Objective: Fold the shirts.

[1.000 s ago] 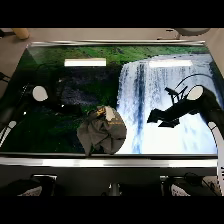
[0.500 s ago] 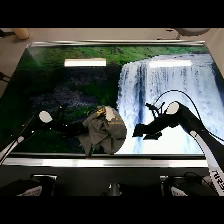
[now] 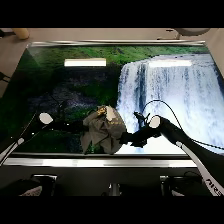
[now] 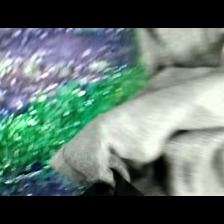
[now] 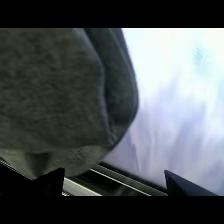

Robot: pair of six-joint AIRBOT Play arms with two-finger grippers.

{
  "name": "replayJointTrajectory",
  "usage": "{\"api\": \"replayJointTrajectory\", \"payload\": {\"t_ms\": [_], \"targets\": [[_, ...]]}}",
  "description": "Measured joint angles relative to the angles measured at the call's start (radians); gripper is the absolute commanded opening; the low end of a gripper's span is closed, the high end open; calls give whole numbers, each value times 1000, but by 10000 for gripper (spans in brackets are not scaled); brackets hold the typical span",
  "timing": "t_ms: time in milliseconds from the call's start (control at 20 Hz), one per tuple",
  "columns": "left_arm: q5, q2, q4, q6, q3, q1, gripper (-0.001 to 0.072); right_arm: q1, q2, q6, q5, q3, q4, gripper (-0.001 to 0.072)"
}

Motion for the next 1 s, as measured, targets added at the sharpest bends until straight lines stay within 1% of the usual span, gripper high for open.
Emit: {"api": "replayJointTrajectory", "payload": {"t_ms": [100, 150, 200, 250, 300, 450, 600, 700, 850, 950, 1000], "targets": [[-1, 44, -3, 6, 0, -1, 28, 56, -15, 48, -80, -3, 32, 662], [-2, 67, -6, 8, 0, -1, 28, 77, -27, 65, -114, -5, 54, 627], [-2, 86, -6, 9, -1, -1, 28, 98, -40, 75, -144, -6, 78, 491], [-3, 106, -8, 10, -1, -1, 28, 114, -53, 86, -167, -8, 92, 221], [-3, 121, -8, 11, -1, -1, 28, 127, -65, 90, -187, -11, 92, 24], [-2, 165, -8, 13, 2, -1, 28, 147, -72, 99, -205, -3, 100, 17], [-7, 222, 53, 17, 60, 0, 27, 121, 9, 105, -130, 55, -30, 17], [-33, 276, 147, 15, 159, 14, 27, 53, 119, 130, -23, 128, -189, 17], [-81, 379, 303, -30, 402, 76, 27, -105, 359, 154, 77, 303, -424, 16], [-95, 452, 375, -63, 582, 131, 28, -211, 520, 163, 93, 427, -539, 17], [-89, 487, 401, -79, 665, 158, 27, -254, 593, 166, 98, 481, -571, 17]]}}
